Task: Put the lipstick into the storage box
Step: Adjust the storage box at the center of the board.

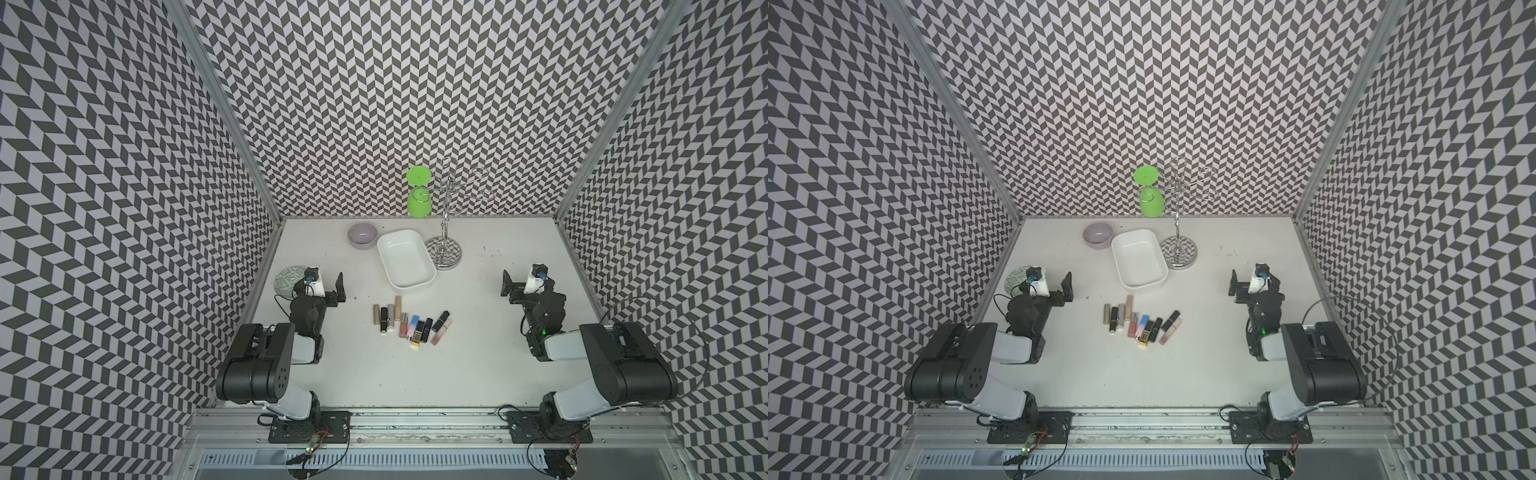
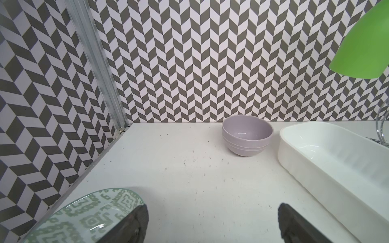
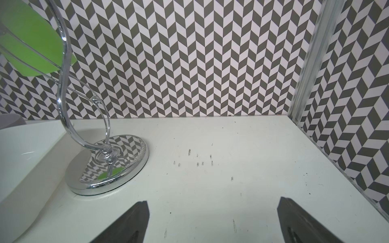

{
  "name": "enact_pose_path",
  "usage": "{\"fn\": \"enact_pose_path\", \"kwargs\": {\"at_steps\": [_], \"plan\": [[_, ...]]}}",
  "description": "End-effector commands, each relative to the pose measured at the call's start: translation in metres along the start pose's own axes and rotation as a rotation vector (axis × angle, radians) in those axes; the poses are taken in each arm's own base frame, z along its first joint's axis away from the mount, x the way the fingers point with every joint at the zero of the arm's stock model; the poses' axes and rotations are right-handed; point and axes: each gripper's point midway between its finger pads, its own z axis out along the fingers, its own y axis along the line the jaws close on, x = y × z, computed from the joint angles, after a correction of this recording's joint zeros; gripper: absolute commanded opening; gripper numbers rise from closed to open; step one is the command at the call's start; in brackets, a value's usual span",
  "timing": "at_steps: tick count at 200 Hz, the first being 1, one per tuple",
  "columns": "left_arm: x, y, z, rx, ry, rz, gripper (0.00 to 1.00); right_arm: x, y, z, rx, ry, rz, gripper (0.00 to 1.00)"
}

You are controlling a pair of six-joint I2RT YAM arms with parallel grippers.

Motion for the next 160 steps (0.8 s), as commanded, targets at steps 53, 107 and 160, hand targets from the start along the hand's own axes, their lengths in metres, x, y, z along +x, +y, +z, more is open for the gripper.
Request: {"fn": "enact_pose_path", "kwargs": {"at_steps": [53, 107, 160], "plan": [[-0.0046, -0.0007, 0.0032, 0.006, -0.014, 0.008, 0.99, -0.0126, 0.0008, 0.0004, -0.004, -0.050, 0.008, 1.00], [-0.0044, -0.0007, 0.0031, 0.005, -0.014, 0.008, 0.99, -0.0125, 0.0008, 0.0005, -0.004, -0.050, 0.008, 1.00], [-0.0046, -0.0008, 0.0031, 0.006, -0.015, 0.008, 0.99, -0.0130, 0.0002, -0.0003, -0.001, -0.057, 0.013, 1.00]]}}
